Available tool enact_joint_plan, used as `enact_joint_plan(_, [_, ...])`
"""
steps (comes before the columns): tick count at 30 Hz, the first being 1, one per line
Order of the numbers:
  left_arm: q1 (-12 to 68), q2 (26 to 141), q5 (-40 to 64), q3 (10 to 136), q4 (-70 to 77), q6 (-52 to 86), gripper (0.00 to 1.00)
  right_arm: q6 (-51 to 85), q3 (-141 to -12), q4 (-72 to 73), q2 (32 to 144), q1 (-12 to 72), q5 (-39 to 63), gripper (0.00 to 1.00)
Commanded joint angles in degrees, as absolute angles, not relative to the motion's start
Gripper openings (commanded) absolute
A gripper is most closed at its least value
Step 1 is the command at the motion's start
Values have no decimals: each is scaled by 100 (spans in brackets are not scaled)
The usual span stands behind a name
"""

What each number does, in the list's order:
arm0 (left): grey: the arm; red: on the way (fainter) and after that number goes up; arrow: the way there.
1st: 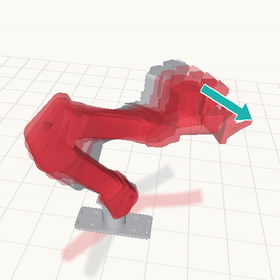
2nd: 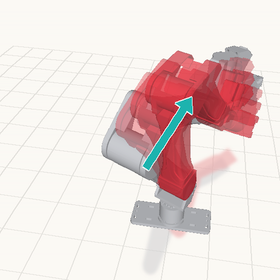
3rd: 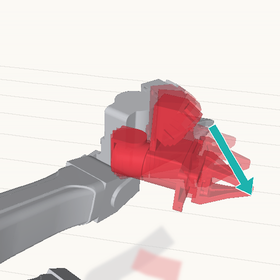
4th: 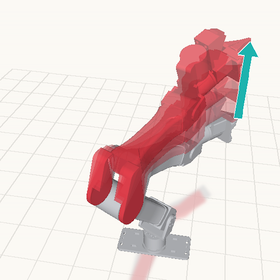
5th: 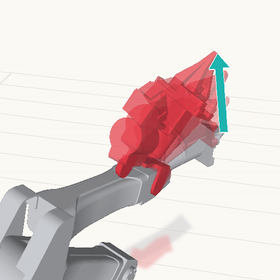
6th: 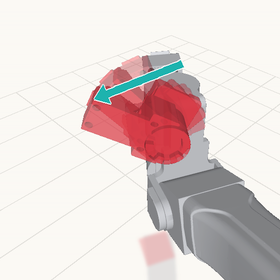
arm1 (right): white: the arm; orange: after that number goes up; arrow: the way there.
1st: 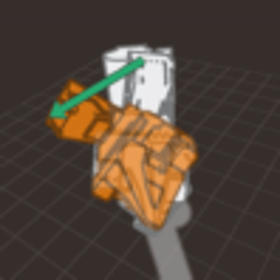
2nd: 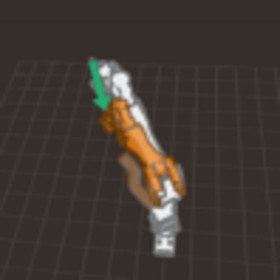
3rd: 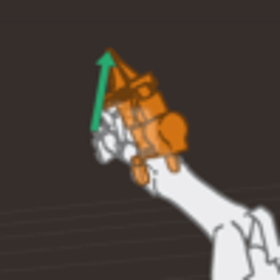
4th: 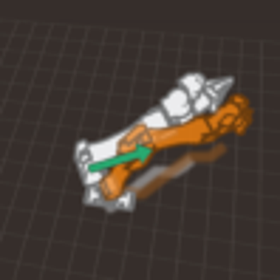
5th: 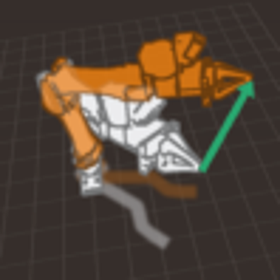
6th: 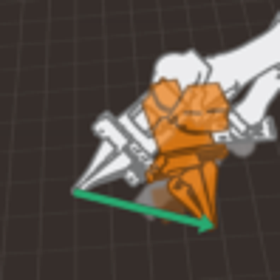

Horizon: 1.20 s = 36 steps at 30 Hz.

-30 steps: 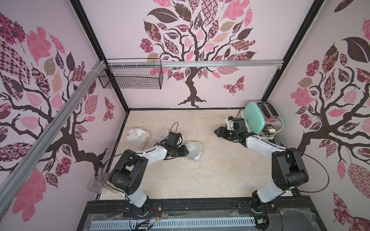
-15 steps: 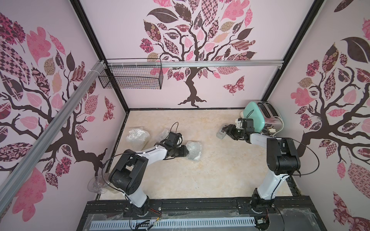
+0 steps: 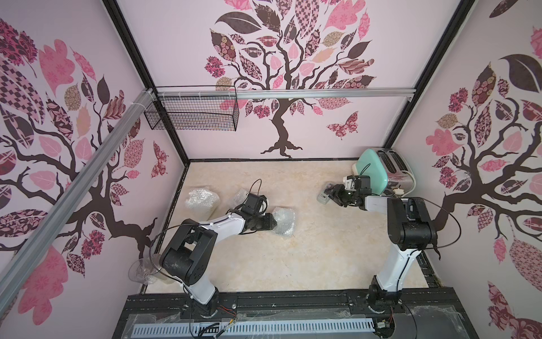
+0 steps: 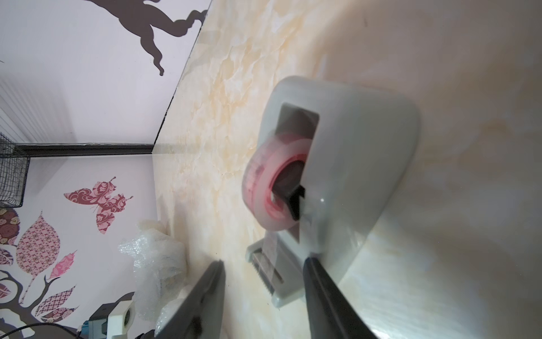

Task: Wrap bowls in bubble wrap
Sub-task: Tear off the tape using the Tape Cutter.

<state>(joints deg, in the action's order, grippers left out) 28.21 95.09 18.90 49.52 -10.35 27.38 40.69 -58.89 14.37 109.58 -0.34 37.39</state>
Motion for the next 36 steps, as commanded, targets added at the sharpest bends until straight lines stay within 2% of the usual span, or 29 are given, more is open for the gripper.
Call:
enact_joint_plan(1, [2818,9614,1896,5025,-1226,2662,40,4133,-6025,1559,11048,19,3920,48])
enact_joint_plan(22, [2865,9732,1938,5078,-1283,2628,39,4411,-6099,1976,11551,27,4148,47])
enact_joint_plan(30, [2875,9754,1950,5089,-1298,2620,39,4549,-6013,2168,11537,28,4266,41])
enact_joint_plan(36, [2893,9765,1961,5119,-1305,2603,39,4717,-5942,2406,11556,30,4401,33])
